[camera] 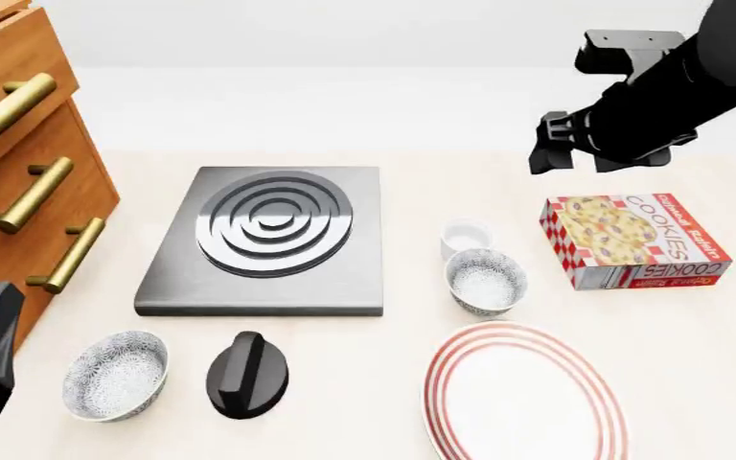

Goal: Pick the akita bowl between the plate and the ramekin and place it on the plate.

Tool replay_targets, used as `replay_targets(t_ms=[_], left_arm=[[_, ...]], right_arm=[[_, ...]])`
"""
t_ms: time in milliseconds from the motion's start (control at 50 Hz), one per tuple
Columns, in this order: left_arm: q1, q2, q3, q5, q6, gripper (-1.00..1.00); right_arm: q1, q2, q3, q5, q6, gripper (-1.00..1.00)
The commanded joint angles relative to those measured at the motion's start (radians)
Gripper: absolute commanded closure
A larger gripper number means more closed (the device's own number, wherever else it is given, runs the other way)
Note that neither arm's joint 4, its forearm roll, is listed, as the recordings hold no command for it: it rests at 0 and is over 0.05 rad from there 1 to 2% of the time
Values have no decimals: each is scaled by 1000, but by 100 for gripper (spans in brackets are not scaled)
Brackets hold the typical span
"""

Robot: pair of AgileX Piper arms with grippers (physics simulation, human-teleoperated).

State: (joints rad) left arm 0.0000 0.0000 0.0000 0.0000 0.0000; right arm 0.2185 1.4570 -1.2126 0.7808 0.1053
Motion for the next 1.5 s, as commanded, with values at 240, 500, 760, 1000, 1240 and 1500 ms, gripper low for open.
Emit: replay_targets(t_ms=[240, 500, 760, 1000, 1240, 1500], left_arm=[[0, 0, 0, 0, 0, -100], [0, 0, 0, 0, 0, -100], [0, 0, 0, 0, 0, -100], [0, 0, 0, 0, 0, -100], [0, 0, 0, 0, 0, -100], [0, 0, 0, 0, 0, -100]], right_arm=[[2, 35, 52, -79, 70, -100], [21, 88, 80, -134, 117, -100], [16, 139, 130, -182, 122, -100], [26, 166, 168, -214, 124, -100], [18, 199, 206, -260, 118, -100], [27, 193, 213, -255, 109, -100]])
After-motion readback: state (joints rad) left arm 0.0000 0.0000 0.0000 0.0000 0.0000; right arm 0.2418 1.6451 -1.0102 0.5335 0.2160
